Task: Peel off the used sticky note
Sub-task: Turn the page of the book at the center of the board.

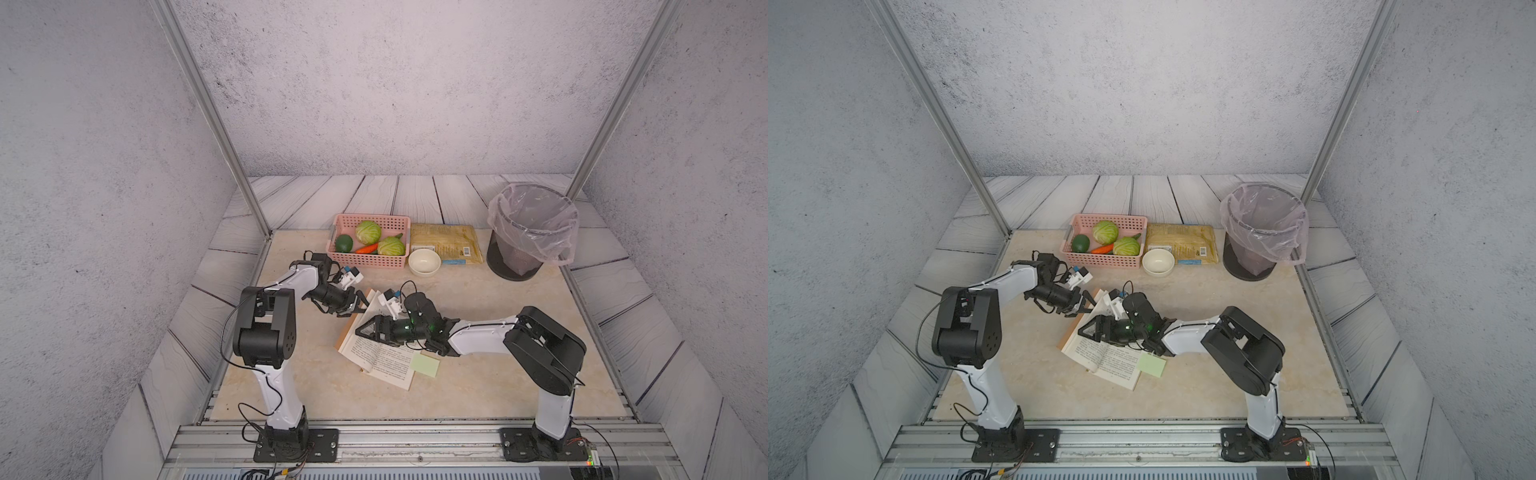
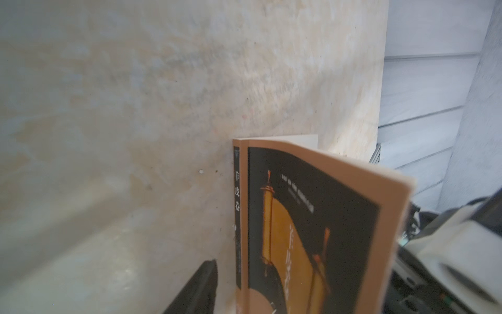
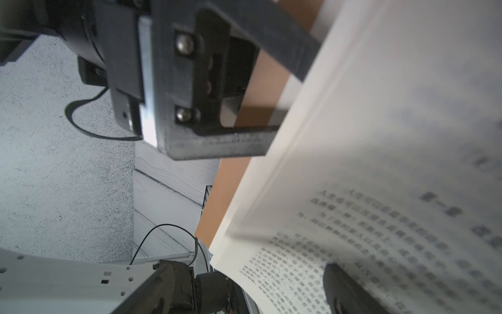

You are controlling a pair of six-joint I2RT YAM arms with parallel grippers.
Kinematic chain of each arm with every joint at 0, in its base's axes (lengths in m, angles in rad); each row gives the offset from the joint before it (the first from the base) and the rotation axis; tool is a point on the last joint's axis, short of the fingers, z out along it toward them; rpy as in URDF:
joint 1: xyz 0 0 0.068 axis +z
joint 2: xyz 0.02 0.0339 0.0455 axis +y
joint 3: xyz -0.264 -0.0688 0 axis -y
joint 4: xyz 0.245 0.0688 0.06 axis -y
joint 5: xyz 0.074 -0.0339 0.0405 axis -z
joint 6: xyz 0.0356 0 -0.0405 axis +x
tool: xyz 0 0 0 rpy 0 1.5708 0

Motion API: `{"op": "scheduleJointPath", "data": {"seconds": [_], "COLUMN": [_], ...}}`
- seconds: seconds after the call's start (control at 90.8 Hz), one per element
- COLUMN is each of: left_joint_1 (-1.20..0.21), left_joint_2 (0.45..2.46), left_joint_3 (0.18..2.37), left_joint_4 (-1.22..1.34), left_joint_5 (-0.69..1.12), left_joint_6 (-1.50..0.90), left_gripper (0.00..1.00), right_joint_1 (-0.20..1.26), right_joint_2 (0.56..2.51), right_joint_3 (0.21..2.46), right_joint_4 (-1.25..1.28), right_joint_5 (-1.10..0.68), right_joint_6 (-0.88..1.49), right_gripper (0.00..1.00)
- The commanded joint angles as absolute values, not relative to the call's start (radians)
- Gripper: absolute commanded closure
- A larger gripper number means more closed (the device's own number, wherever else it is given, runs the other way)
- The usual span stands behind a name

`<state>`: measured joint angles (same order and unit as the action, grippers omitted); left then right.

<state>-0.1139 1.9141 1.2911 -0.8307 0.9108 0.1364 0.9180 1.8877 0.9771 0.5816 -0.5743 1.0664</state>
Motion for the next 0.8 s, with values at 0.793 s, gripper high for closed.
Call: {"op": "scheduleJointPath", "data": {"seconds": [0.793], "left_joint_1": [-0.063], "left_joint_2": [1.858], "left_joint_3": [1.287], "left_joint_4": [-0.872], "left_joint_5": [1.009], "left_joint_6": [0.187], "left_gripper": [0.32], "right_joint_1": [0.925], "right_joint_2": [1.905], "right_joint_3": [0.998], "right_joint_4": [0.565], "right_joint_5": [-0.590], "right_joint_6": [1.065], "right_gripper": [0.10]}}
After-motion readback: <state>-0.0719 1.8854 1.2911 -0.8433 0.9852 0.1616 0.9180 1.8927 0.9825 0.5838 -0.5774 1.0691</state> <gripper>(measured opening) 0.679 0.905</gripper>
